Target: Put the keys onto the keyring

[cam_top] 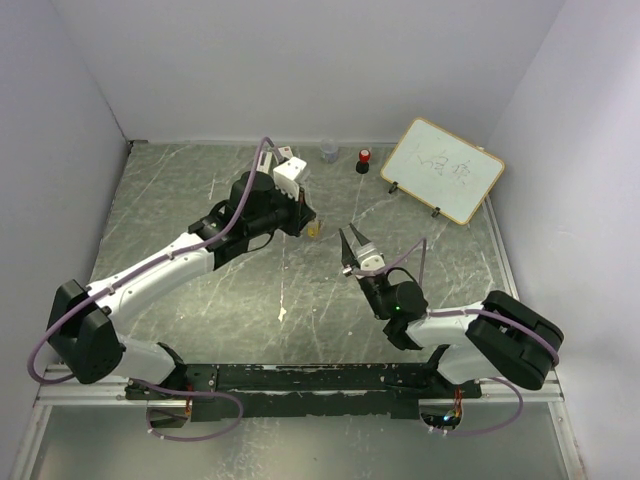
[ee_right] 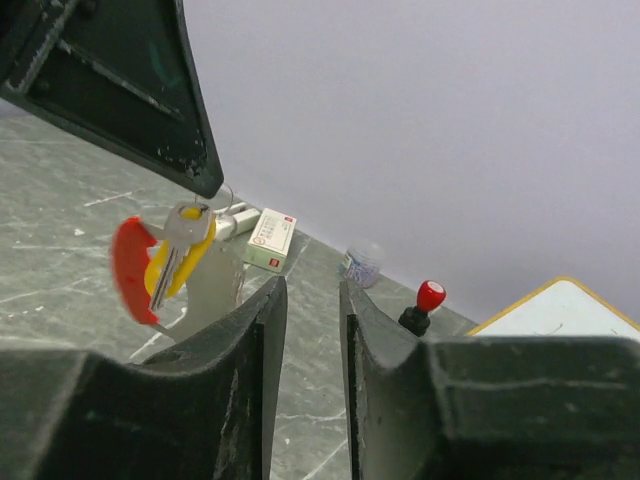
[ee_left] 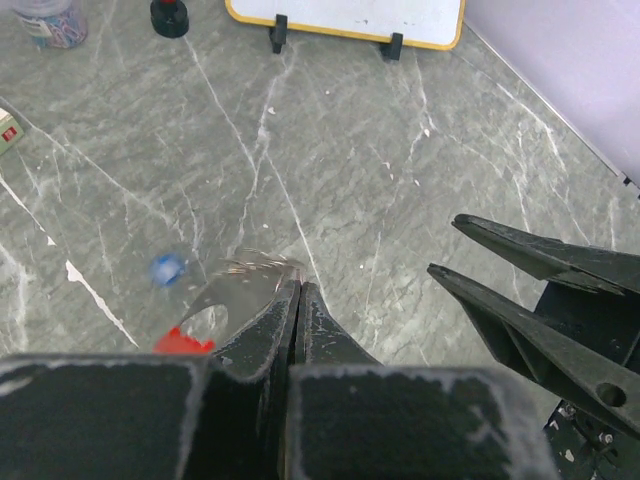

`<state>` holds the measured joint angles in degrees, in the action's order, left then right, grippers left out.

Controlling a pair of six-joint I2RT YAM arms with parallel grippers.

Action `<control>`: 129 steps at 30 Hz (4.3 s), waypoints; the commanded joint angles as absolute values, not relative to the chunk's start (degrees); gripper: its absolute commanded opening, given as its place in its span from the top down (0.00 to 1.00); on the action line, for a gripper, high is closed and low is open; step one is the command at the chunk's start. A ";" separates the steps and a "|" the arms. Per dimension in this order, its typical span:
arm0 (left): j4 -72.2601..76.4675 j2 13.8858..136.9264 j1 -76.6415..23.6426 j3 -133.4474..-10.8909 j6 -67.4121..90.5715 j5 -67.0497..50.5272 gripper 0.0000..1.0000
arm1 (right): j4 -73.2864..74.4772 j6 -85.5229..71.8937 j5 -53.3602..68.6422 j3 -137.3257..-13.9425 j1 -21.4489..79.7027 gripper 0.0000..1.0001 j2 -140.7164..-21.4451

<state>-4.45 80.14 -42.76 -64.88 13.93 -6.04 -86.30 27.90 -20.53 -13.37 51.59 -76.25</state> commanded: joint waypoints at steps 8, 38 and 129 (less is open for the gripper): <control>-3.54 76.29 -42.50 -65.17 12.04 -6.72 0.93 | -82.45 30.87 -15.07 -15.12 51.78 0.63 -73.59; -9.73 75.94 -42.47 -65.33 -0.80 -23.89 0.93 | -69.42 33.56 -3.82 -17.13 51.20 0.76 -70.30; 6.91 80.02 -42.48 -58.97 7.12 -18.10 0.94 | -87.06 20.19 -8.44 -16.25 50.27 1.00 -72.34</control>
